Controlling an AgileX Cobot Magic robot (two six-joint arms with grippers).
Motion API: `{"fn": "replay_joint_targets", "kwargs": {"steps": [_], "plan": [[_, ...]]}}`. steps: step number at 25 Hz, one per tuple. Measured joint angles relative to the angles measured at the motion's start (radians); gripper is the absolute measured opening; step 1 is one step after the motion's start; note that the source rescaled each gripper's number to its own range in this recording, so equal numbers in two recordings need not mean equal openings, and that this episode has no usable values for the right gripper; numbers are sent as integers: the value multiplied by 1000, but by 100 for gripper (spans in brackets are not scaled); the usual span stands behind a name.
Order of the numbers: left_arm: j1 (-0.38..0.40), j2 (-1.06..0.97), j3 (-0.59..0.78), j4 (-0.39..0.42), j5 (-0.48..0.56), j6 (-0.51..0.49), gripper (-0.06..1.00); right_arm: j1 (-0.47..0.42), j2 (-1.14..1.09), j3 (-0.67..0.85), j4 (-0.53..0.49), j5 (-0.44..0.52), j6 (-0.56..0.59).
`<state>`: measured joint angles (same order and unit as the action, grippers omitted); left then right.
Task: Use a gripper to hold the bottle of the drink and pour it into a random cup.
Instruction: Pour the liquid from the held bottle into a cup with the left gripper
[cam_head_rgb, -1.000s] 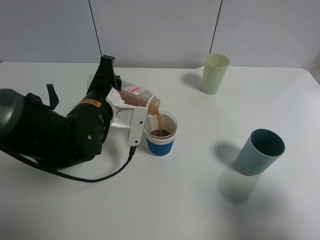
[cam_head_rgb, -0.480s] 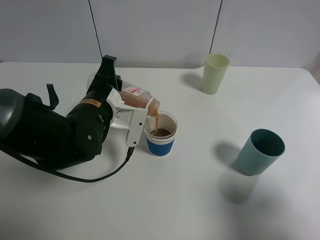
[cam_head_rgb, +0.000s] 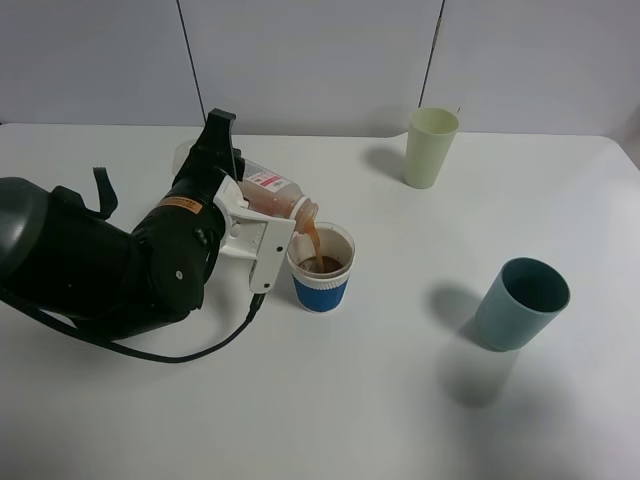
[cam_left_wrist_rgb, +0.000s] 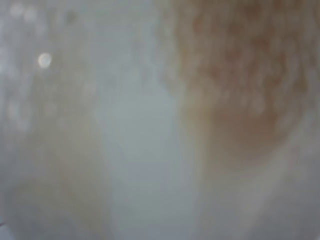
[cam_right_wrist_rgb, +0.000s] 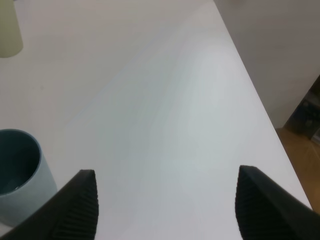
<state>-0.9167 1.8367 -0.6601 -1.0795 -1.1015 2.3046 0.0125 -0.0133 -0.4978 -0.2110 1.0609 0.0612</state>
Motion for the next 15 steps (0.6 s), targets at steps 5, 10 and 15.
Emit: {"fn": "replay_joint_targets", "kwargs": {"steps": [5, 10, 15], "plan": [[0, 0, 0, 21, -7, 3, 2, 0, 0, 0, 0, 0, 0], [0, 0, 0, 30, -9, 3, 2, 0, 0, 0, 0, 0, 0], [0, 0, 0, 55, -9, 3, 2, 0, 0, 0, 0, 0, 0]]}}
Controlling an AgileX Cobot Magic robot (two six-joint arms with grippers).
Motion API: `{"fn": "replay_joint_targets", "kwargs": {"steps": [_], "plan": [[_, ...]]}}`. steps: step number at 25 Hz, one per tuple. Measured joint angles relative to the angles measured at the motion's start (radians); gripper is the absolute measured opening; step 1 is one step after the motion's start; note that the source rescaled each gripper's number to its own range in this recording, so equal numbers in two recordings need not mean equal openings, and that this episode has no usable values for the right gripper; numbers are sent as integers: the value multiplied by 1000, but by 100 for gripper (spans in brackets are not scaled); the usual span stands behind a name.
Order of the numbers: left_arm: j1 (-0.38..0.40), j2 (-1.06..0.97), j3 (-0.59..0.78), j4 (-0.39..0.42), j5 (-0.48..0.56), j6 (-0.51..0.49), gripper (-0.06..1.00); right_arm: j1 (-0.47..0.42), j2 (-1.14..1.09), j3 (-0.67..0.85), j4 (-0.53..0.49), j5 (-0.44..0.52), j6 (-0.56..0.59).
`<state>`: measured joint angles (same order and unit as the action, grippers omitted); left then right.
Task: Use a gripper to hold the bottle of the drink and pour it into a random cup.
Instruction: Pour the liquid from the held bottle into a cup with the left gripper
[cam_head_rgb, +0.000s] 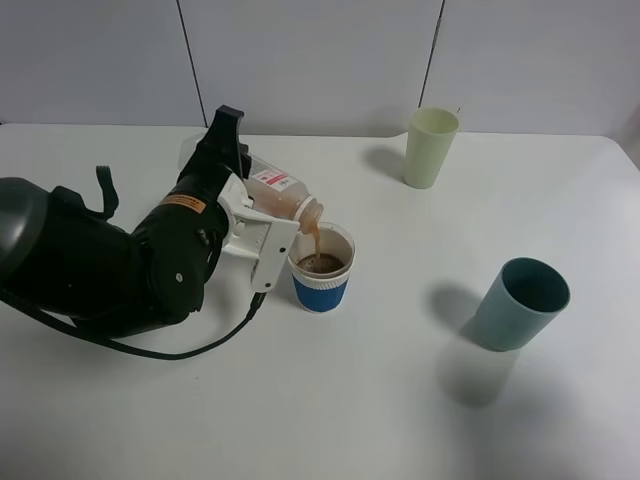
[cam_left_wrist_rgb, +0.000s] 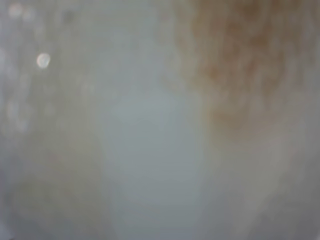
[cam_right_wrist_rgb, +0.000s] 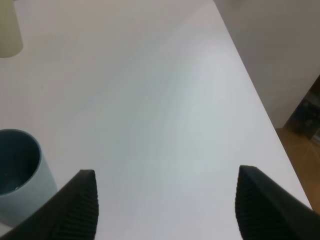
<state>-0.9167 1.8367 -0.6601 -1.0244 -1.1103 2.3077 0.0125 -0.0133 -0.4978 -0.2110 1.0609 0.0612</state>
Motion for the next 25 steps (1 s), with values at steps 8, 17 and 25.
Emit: {"fn": "replay_joint_targets", "kwargs": {"steps": [8, 17, 25], "plan": [[0, 0, 0, 44, 0, 0, 2, 0, 0, 0, 0, 0, 0], [0, 0, 0, 100, 0, 0, 2, 0, 0, 0, 0, 0, 0], [0, 0, 0, 164, -7, 1, 2, 0, 0, 0, 0, 0, 0]]}}
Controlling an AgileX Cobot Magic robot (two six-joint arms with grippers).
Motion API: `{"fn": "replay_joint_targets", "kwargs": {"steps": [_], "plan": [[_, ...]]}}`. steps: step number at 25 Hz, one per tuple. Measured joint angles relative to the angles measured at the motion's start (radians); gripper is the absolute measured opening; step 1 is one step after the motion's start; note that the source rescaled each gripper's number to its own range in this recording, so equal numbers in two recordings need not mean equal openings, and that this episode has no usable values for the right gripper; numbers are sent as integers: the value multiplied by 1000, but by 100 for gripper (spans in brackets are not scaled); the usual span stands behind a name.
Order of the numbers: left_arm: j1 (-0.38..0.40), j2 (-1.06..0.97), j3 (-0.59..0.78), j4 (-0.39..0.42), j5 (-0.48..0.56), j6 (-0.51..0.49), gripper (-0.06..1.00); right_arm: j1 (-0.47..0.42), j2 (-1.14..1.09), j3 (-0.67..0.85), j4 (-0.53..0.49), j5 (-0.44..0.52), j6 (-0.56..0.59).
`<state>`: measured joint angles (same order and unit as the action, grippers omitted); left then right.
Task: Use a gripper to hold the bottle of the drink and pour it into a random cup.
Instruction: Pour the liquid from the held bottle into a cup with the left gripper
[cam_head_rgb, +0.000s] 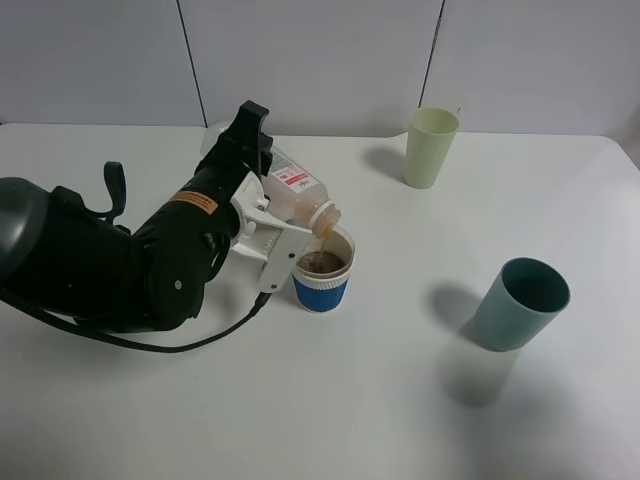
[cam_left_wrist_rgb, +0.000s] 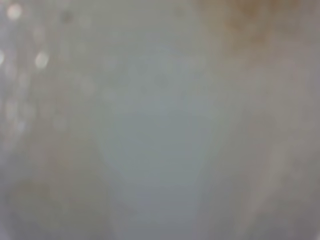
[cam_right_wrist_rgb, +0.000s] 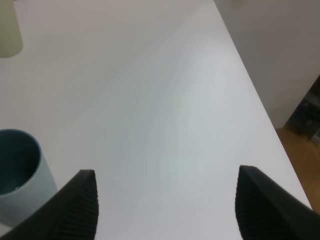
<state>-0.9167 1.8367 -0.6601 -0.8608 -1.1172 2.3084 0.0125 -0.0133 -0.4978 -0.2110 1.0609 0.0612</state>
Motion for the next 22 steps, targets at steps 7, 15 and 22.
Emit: {"fn": "replay_joint_targets", "kwargs": {"steps": [7, 15, 22], "plan": [[0, 0, 0, 34, -10, 4, 2, 0, 0, 0, 0, 0, 0], [0, 0, 0, 36, -34, 39, 2, 0, 0, 0, 0, 0, 0], [0, 0, 0, 39, -35, 85, 2, 0, 0, 0, 0, 0, 0]]}}
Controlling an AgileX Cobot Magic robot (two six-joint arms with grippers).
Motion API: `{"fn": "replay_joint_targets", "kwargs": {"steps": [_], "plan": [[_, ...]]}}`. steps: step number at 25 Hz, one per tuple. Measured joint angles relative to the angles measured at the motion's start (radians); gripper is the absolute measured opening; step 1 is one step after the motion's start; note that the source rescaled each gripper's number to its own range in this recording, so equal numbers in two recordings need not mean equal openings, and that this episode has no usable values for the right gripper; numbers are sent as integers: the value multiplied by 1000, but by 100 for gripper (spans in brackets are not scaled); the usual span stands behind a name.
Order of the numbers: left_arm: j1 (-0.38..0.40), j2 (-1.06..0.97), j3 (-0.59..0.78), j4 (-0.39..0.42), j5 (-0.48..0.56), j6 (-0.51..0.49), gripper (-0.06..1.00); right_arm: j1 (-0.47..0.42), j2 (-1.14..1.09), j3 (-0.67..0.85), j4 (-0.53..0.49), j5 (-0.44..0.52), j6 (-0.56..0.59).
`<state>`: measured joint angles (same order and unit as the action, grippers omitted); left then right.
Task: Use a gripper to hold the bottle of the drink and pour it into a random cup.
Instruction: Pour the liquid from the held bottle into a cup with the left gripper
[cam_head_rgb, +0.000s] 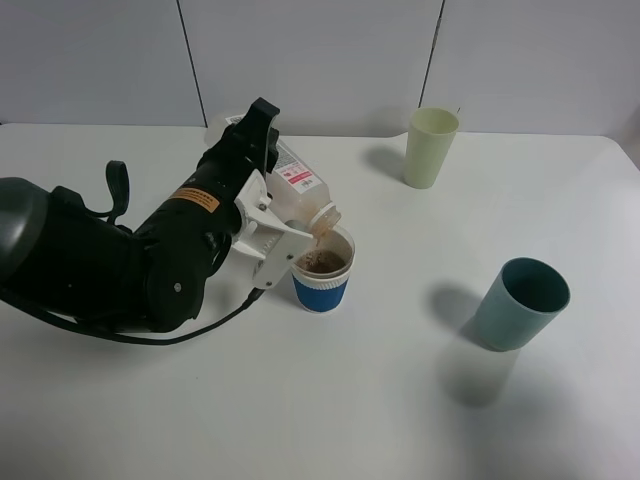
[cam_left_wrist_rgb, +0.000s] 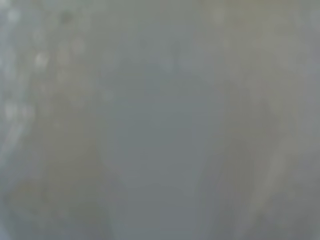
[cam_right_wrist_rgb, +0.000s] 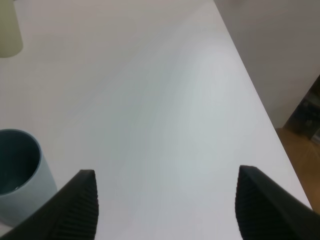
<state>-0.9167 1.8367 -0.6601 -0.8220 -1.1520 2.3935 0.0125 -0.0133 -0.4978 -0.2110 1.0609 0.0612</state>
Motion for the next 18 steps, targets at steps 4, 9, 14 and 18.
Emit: {"fn": "replay_joint_targets", "kwargs": {"steps": [4, 9, 14, 18], "plan": [[0, 0, 0, 13, -1, 3, 2, 0, 0, 0, 0, 0, 0], [0, 0, 0, 36, -9, 34, 2, 0, 0, 0, 0, 0, 0], [0, 0, 0, 51, -15, 45, 2, 0, 0, 0, 0, 0, 0], [0, 0, 0, 53, -16, 48, 2, 0, 0, 0, 0, 0, 0]]}}
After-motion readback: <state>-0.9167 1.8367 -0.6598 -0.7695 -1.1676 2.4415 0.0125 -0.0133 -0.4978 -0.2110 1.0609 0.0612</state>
